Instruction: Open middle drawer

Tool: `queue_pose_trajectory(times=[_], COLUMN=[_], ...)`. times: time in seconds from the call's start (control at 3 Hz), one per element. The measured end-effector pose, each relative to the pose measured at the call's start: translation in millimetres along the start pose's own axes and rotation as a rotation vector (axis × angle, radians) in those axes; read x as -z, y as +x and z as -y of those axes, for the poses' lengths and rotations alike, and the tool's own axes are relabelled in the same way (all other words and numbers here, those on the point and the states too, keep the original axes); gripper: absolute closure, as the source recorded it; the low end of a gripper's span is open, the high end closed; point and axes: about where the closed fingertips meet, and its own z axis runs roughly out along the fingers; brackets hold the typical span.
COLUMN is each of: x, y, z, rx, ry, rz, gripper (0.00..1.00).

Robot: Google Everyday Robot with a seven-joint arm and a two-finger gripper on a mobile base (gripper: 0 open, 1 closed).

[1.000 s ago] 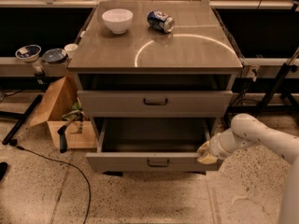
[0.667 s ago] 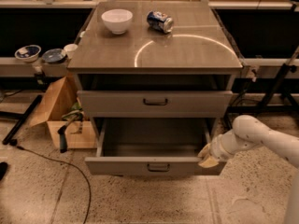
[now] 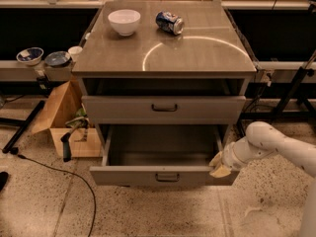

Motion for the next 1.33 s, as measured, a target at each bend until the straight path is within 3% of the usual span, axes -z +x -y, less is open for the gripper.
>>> queue_pose_trajectory(times=[0.33, 0.67, 1.0, 1.33], x=[0, 4, 22, 22], y=[0, -10, -30, -30], z=[0, 6, 24, 24], rx=[0.000, 0.015, 0.042, 0.042], ry=[0.000, 0.013, 0.065, 0.065], rz=[0.000, 0.008, 0.000, 0.000], gripper=[0.30, 0.01, 0.00, 0.00])
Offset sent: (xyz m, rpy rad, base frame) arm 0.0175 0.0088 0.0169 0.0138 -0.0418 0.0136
